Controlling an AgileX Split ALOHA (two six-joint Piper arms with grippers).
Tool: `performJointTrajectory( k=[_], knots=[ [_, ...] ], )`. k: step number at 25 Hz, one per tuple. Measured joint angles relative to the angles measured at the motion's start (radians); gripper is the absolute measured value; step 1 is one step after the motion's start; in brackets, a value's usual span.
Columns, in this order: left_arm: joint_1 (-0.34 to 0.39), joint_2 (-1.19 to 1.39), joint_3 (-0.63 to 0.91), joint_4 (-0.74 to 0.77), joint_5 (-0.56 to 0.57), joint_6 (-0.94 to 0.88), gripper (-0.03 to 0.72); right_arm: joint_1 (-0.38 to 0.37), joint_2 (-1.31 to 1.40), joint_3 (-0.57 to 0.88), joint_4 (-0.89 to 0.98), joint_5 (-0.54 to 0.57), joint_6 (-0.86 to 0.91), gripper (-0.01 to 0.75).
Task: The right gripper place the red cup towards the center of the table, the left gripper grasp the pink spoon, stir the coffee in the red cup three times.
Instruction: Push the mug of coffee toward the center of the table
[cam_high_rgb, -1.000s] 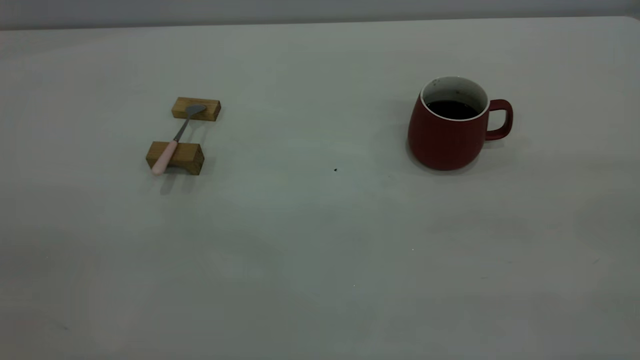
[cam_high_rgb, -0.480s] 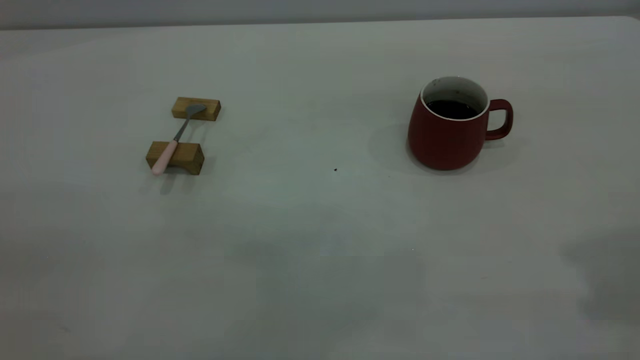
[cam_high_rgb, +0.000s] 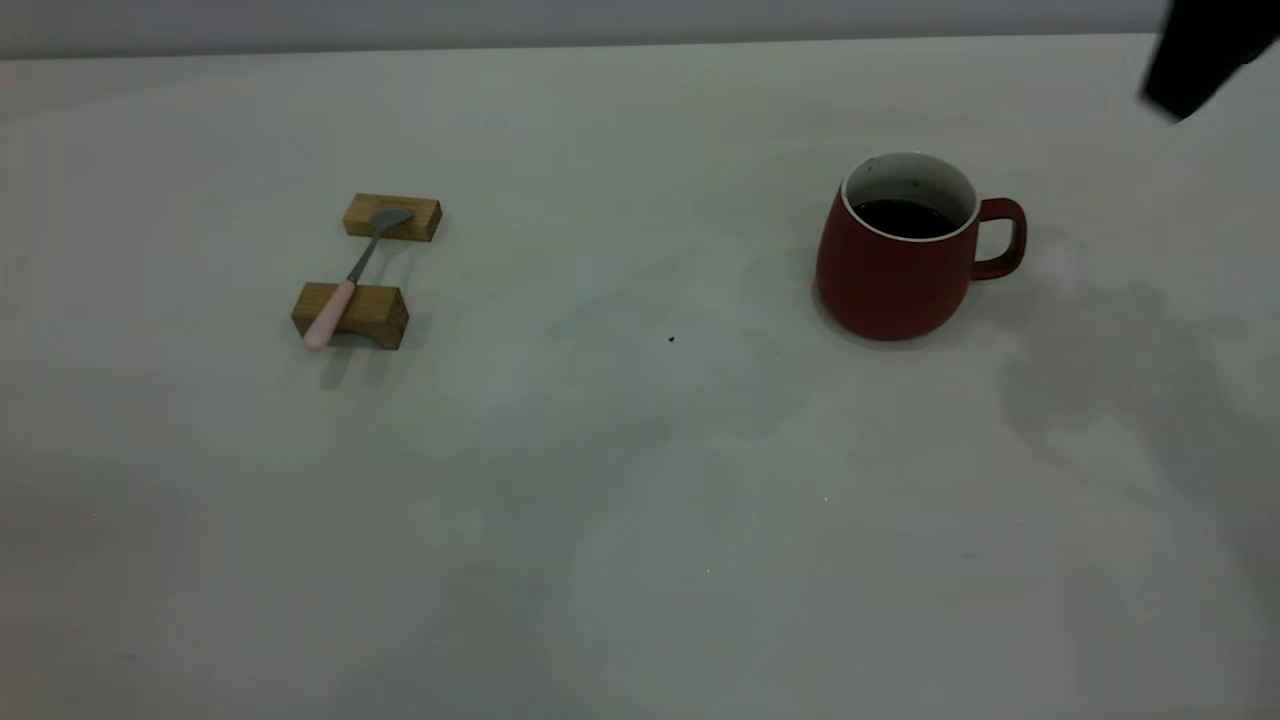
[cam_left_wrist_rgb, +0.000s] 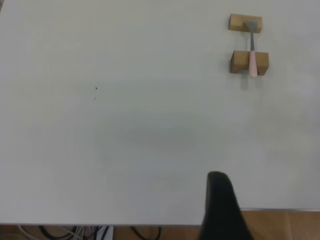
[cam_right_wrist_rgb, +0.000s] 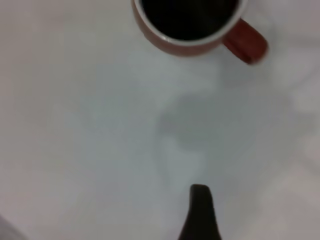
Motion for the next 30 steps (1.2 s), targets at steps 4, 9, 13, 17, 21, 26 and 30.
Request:
performJointTrajectory(
  k=[4, 9, 13, 17, 21, 26, 30],
  knots=[
    [0.0, 0.0, 0.0, 0.0, 0.0, 0.0, 0.552, 0.003, 0.171, -0.116, -0.002, 0.018, -0.147, 0.659],
    [0.0, 0.0, 0.0, 0.0, 0.0, 0.0, 0.552, 0.008, 0.299, -0.169, -0.02, -0.015, -0.271, 0.659],
    [0.0, 0.0, 0.0, 0.0, 0.0, 0.0, 0.552, 0.017, 0.329, -0.171, -0.035, -0.129, -0.396, 0.653],
    [0.0, 0.0, 0.0, 0.0, 0.0, 0.0, 0.552, 0.042, 0.355, -0.173, -0.037, -0.249, -0.481, 0.643],
    [0.0, 0.0, 0.0, 0.001, 0.0, 0.0, 0.552, 0.067, 0.394, -0.173, -0.037, -0.279, -0.495, 0.641],
    [0.0, 0.0, 0.0, 0.001, 0.0, 0.0, 0.552, 0.09, 0.421, -0.173, -0.038, -0.281, -0.495, 0.641],
    [0.0, 0.0, 0.0, 0.001, 0.0, 0.0, 0.552, 0.118, 0.422, -0.173, -0.045, -0.287, -0.499, 0.641]
  ],
)
